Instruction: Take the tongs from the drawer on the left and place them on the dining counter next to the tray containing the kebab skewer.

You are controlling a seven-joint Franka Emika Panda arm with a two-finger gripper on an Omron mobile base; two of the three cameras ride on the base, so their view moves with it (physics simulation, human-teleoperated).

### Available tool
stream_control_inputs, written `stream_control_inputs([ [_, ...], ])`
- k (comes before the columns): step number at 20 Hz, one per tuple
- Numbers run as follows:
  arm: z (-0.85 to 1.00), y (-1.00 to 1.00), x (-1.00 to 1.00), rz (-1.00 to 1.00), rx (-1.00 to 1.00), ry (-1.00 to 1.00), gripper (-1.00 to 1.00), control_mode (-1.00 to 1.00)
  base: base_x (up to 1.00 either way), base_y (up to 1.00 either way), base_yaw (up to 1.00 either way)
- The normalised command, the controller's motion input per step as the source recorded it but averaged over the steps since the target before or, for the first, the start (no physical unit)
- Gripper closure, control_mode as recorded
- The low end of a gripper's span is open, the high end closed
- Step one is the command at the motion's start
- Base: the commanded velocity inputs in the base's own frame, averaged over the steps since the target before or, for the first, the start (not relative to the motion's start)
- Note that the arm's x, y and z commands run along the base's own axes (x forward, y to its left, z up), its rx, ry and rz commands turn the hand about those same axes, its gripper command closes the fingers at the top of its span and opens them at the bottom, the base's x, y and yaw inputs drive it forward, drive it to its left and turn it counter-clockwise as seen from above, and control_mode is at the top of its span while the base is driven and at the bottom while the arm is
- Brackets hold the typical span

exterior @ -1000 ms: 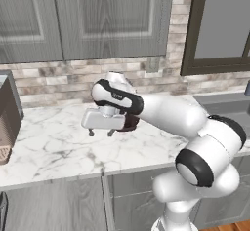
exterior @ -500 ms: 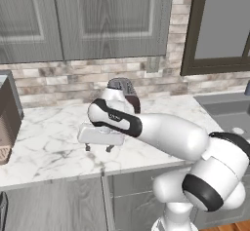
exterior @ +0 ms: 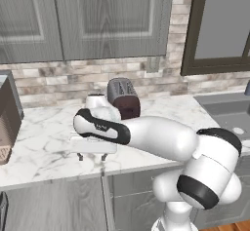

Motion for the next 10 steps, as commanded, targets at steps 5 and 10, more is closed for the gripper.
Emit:
stream_control_inputs([
  [5, -0.13, 0.38, -0.07, 0.0, -0.08, 0.12, -1.0, -1.0, 0.0, 0.0, 0.0],
  [10, -0.22, 0.37, -0.29, 0.0, 0.0, 0.0, -1.0, -1.0, 0.0, 0.0, 0.0],
])
